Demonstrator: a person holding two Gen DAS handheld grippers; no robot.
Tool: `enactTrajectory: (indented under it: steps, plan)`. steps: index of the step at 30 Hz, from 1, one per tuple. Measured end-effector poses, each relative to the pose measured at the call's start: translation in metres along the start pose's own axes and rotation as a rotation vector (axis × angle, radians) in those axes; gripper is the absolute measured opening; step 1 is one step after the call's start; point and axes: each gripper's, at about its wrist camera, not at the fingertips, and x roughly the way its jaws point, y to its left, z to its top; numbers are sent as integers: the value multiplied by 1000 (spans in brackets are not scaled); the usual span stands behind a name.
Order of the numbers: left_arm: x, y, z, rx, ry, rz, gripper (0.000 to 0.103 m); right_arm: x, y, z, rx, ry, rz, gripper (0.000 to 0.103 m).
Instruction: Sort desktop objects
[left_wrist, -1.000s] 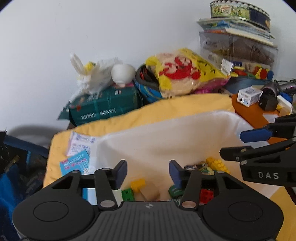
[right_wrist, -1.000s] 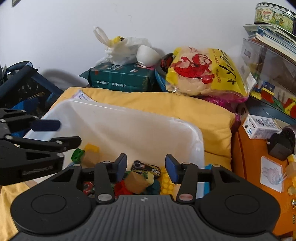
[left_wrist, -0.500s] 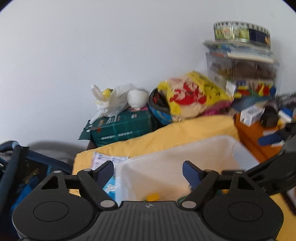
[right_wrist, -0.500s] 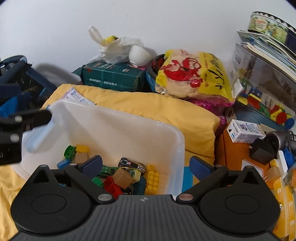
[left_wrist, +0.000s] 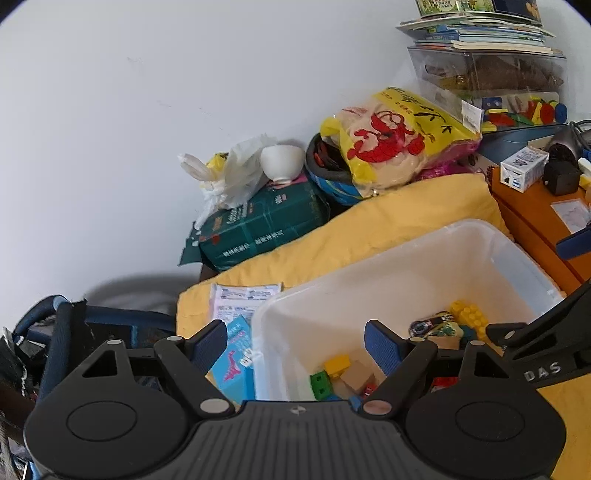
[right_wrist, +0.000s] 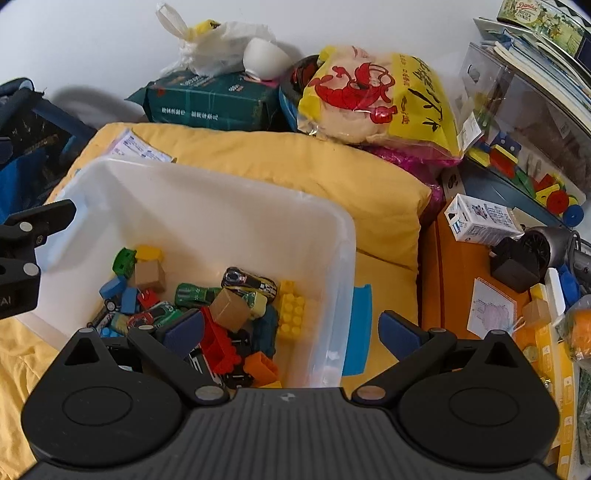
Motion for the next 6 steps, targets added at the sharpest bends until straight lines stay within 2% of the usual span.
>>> enactTrajectory:
  steps: [6]
  plan:
    - [-3,-9,2,15,-6,-10,85,-3,-3,-1,10,-1,6,103]
